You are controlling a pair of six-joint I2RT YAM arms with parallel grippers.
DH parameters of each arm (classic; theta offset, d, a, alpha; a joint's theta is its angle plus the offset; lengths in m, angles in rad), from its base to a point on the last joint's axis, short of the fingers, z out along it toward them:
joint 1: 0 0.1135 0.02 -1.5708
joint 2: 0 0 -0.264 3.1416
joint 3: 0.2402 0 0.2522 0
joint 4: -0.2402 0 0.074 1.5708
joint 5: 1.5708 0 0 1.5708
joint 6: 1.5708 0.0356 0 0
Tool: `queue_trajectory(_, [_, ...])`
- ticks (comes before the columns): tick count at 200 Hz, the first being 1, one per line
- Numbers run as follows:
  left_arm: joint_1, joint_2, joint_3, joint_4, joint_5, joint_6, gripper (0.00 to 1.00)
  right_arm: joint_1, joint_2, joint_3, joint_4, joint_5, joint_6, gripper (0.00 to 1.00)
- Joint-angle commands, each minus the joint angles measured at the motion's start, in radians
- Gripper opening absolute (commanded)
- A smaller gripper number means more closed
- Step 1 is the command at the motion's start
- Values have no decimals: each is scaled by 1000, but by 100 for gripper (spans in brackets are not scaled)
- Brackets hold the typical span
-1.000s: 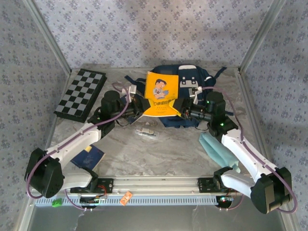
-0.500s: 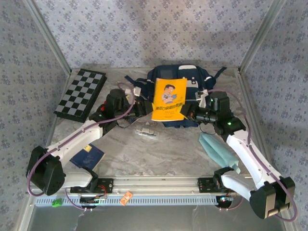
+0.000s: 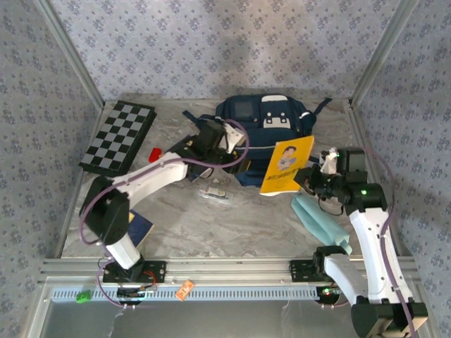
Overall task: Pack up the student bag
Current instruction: Open the student bag at the top-center of the table.
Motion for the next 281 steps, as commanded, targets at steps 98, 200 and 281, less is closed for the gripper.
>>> queue_trajectory(98, [-49,510,545,-209,-57,441,77,-239,-9,62,-150,-110,-150,0])
queue_trajectory(200, [-22,654,785,-274,-77,391,14,-253,-25,67,-181,-107,-172,0])
queue_trajectory(281, [-45,446,778,-251,-130,272,0,-262,-58,178,-383,59,-263,0])
